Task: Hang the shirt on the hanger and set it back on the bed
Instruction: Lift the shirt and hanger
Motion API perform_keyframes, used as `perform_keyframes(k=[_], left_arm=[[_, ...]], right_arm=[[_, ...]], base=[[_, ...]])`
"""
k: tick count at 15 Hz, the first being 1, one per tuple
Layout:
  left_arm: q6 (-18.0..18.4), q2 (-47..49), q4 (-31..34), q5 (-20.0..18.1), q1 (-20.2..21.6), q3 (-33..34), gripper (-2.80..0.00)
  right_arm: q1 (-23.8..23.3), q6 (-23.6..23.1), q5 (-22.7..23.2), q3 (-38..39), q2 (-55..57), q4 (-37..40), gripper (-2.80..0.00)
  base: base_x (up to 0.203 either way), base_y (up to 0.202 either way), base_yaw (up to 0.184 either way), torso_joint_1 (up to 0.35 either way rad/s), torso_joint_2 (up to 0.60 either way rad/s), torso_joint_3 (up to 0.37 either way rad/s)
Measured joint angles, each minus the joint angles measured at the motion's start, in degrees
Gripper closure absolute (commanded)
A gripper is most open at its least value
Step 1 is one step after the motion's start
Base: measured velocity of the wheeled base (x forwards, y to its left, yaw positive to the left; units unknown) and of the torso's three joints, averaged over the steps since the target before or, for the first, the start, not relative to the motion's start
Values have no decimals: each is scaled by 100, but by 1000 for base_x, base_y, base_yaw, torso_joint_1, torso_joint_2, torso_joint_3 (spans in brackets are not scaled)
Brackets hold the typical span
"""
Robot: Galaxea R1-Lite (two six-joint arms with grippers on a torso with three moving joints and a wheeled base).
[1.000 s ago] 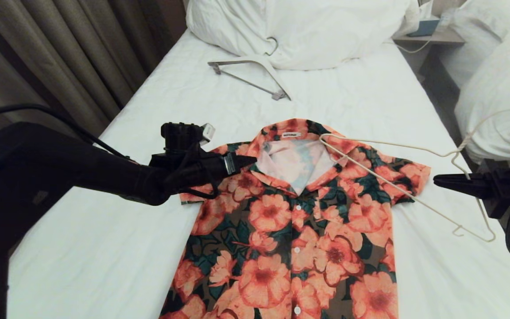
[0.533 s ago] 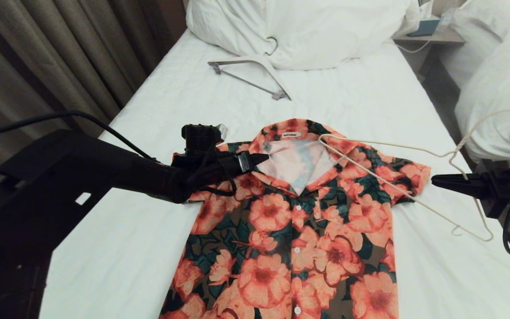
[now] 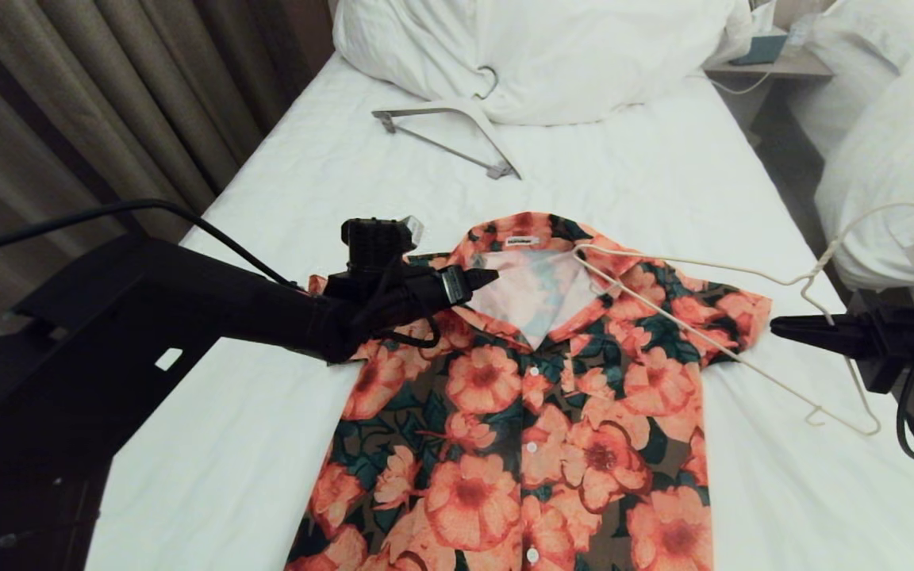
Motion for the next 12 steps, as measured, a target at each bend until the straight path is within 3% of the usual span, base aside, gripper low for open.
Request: perform_keyframes(k=[9,10,12], left_arm=[[53,391,-457,191,-52,-179,-280],[54,424,-459,191,-52,-208,0],[48,500,-457,276,-38,-340,0]], right_arm=[[38,0,-10,-96,131,-8,0],[38,1,-10,-117,153,-5,0],[38,0,-11,-143,182,-6,0]], base=[[0,0,0,0,0,0],[0,0,0,0,0,0],[0,0,0,0,0,0]])
